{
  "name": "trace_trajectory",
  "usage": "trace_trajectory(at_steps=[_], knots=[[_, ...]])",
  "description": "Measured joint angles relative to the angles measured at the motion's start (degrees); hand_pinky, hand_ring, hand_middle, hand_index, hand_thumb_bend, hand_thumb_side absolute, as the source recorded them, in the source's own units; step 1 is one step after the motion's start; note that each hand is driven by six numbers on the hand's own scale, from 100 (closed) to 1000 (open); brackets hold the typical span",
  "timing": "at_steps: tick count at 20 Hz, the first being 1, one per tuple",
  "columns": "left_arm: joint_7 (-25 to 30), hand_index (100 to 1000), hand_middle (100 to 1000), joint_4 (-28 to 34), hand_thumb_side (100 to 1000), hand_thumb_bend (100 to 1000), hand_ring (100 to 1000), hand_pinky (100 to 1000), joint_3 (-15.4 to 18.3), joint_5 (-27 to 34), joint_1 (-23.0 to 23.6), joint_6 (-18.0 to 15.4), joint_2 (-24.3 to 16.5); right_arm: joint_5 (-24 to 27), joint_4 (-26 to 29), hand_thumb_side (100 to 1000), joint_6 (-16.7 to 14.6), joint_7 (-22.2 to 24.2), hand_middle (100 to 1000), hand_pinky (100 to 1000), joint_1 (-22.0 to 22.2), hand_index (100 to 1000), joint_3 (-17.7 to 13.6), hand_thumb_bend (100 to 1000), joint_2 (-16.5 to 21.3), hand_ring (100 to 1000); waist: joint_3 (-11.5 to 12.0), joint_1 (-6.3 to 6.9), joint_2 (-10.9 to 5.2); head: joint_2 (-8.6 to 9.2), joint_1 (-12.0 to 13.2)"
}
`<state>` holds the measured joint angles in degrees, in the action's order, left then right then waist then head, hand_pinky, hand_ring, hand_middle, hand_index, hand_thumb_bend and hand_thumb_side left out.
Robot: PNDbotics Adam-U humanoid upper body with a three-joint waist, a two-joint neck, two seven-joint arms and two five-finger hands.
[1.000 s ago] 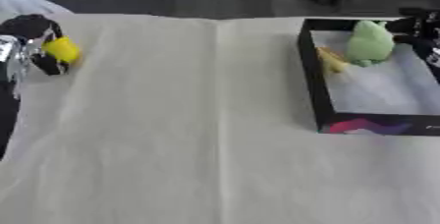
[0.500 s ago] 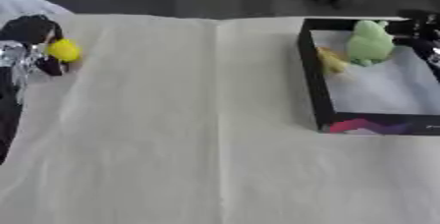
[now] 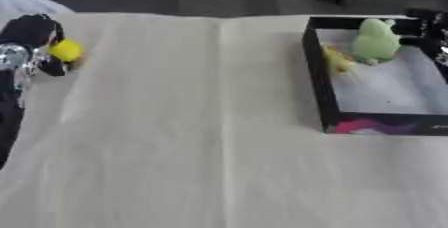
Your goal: Pick up the objects with one hand, pass them to the other hand, and then place them into the box on the other side of the table.
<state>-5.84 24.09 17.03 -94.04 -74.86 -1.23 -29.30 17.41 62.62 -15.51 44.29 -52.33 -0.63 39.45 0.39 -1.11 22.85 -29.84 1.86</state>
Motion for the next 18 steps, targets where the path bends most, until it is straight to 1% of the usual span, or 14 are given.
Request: trace_trajectory(at_steps=[6,10,12,13,14,17,18], knots=[[-0.95,544,494,-0.21,100,315,577,665,-0.96,1.39,-0.01,-2.28,0.02,0.23,-0.47,356,0.06,0.25,881,1000,0.50,1000,0.03,100,0.00,1000,1.09,0.06,-1.44,-1.38,0.09],[-1.56,553,492,-0.21,100,239,554,663,-1.83,3.70,0.00,-5.65,0.10,0.80,-0.50,386,0.36,0.44,889,1000,1.06,1000,0.02,100,0.00,1000,2.13,0.20,-3.74,-2.36,0.03],[-1.76,553,487,-0.16,100,206,539,662,-2.23,6.55,0.33,-8.19,0.10,1.36,-0.43,395,0.74,0.38,896,1000,1.29,1000,-0.02,100,0.00,1000,2.87,0.40,-4.48,-3.30,-0.33],[-1.85,556,484,-0.13,100,176,526,664,-2.45,8.30,0.66,-9.49,0.09,1.66,-0.27,426,0.94,0.38,904,1000,1.41,1000,-0.03,100,0.00,1000,3.18,0.53,-4.76,-3.80,-0.65],[-1.99,557,482,0.05,100,160,522,669,-2.76,10.37,1.14,-10.91,0.09,2.05,0.11,435,1.19,0.33,908,1000,1.42,1000,-0.06,100,0.00,1000,3.52,0.68,-5.14,-4.36,-1.08],[-2.55,560,479,1.10,100,129,516,668,-3.93,16.68,2.98,-15.10,-0.05,3.55,2.20,446,1.78,-0.18,919,1000,1.17,1000,-0.53,100,-0.11,1000,4.49,1.03,-7.06,-5.51,-2.52],[-2.72,561,477,1.69,100,106,512,664,-4.40,18.71,3.63,-16.39,-0.19,4.01,3.07,441,1.98,-0.42,928,1000,0.84,1000,-0.72,100,-0.23,1000,4.66,1.07,-7.40,-5.84,-2.99]])
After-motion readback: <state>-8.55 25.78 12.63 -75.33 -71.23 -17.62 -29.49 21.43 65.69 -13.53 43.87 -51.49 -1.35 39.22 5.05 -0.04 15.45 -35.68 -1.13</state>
